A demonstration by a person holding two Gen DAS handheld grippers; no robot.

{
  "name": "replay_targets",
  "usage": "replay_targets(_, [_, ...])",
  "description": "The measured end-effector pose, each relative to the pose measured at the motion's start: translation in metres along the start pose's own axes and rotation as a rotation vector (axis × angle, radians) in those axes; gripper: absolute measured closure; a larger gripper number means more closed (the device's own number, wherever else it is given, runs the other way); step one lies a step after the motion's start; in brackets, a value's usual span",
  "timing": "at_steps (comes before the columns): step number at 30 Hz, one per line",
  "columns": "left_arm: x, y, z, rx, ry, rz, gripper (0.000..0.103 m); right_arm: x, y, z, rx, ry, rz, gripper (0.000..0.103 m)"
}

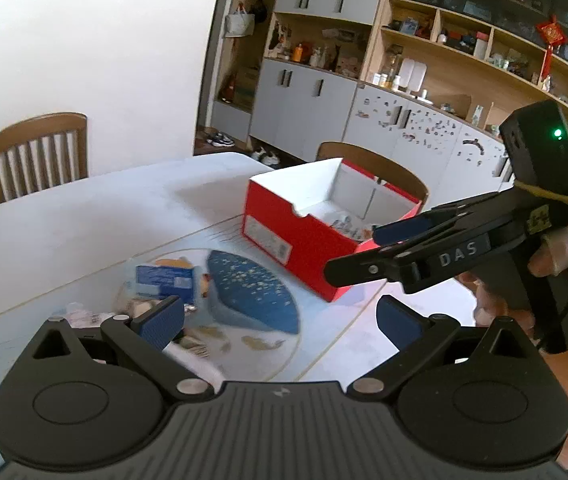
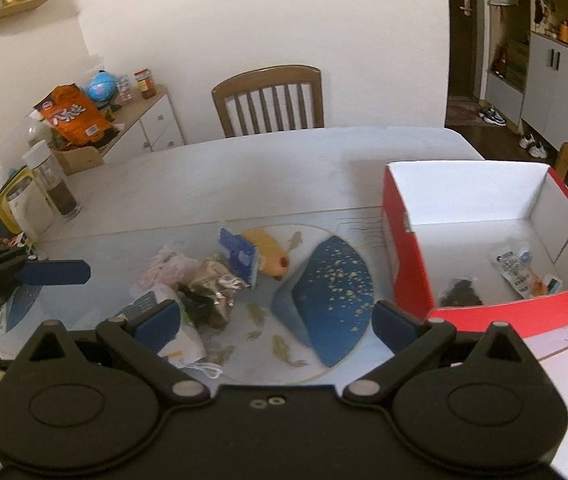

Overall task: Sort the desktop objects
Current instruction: 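Withdraw both tools from the shoebox back toward the table pile, then close the left gripper on the grey-and-white tissue pack and lift it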

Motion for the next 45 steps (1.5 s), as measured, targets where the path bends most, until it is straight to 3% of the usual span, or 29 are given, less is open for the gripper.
replay_targets(20, [-0.01, 0.05, 0.044, -0.017, -0.108, 0.033, 0.0, 0.022, 0.025, 0.034, -0.046, -0.015, 0.024, 0.001])
replay_targets(37, [0.026, 0.073, 0.057, 0.087, -0.151, 0.06, 0.0, 0.056, 0.047, 0.038, -0.055, -0.025, 0.106, 0.003])
replay_targets(45, [0.044, 0.072, 0.071, 0.068, -0.137, 0.089, 0.001, 0.068, 0.053, 0.032, -0.055, -0.029, 0.123, 0.005])
Point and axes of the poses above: each gripper's, at about its wrist camera, not at the fingertips, and x roughly the way its jaws point, z to its left, y to its underside, the point moved 6 cm from there along x, roughly the way its jaws point, and after that the axes turned 12 degrees about -y, right-handed, at the moved point
